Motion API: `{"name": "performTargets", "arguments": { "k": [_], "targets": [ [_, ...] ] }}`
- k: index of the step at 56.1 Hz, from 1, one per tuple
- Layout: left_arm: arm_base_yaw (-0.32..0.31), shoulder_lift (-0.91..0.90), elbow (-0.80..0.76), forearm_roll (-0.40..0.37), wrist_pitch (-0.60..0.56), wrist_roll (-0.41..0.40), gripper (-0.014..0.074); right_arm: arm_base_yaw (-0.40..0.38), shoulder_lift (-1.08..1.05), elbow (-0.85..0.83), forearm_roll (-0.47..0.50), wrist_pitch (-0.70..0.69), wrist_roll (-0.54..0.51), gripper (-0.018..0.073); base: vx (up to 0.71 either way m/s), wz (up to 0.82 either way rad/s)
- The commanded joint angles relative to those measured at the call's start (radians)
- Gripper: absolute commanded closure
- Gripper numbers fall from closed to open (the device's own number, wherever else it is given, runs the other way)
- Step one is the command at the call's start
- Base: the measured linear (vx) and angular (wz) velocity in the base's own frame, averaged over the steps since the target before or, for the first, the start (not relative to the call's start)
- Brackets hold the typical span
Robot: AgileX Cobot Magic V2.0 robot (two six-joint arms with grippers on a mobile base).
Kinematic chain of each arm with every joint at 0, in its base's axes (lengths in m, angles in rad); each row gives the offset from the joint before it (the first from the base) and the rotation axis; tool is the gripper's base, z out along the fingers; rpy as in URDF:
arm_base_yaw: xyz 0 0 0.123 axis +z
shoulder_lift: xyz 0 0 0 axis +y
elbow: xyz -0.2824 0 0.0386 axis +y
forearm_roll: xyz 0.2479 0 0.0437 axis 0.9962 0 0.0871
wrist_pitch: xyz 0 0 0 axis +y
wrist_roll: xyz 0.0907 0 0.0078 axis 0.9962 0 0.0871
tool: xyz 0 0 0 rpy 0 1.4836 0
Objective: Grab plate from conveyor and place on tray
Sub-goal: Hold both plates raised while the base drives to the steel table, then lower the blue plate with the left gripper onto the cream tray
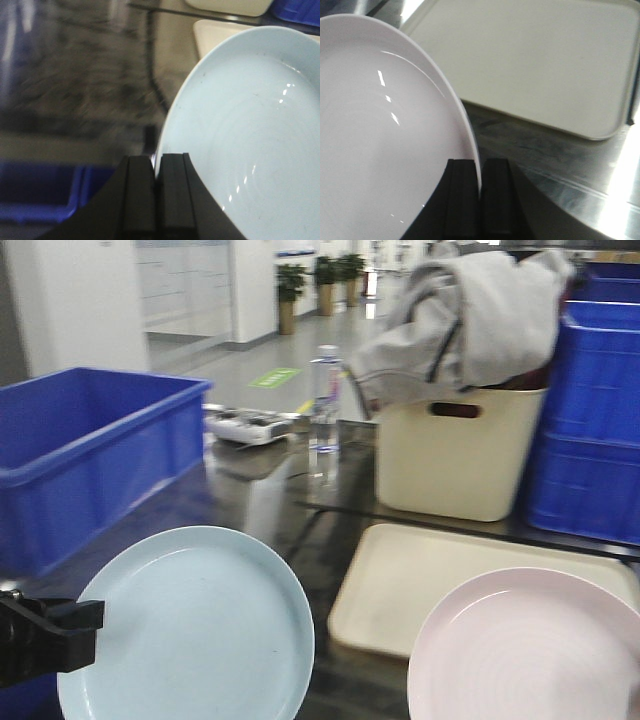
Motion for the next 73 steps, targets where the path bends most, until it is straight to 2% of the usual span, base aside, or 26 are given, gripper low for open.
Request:
{"name": "performTargets", "arguments": {
  "k": [1,26,73],
  "targets": [
    [-0.005,-0.018,-0.030,-0.019,-0.079,-0.002,0.0602,-0.007,-0.008,-0.030,0.005,-0.076,0.000,0.0572,0.33,-0.69],
    [-0.005,-0.015,-0.030,-0.019,-0.078,-0.002,0.0602,-0.007,-0.008,-0.030,0.005,-0.075,0.000,0.0572,0.26,-0.54],
    [-0.005,-0.016,-0.030,-0.019,-0.078,-0.002,0.0602,-0.007,-0.008,-0.030,0.009,-0.077,0.000,0.0572,0.04,-0.06]
  ]
}}
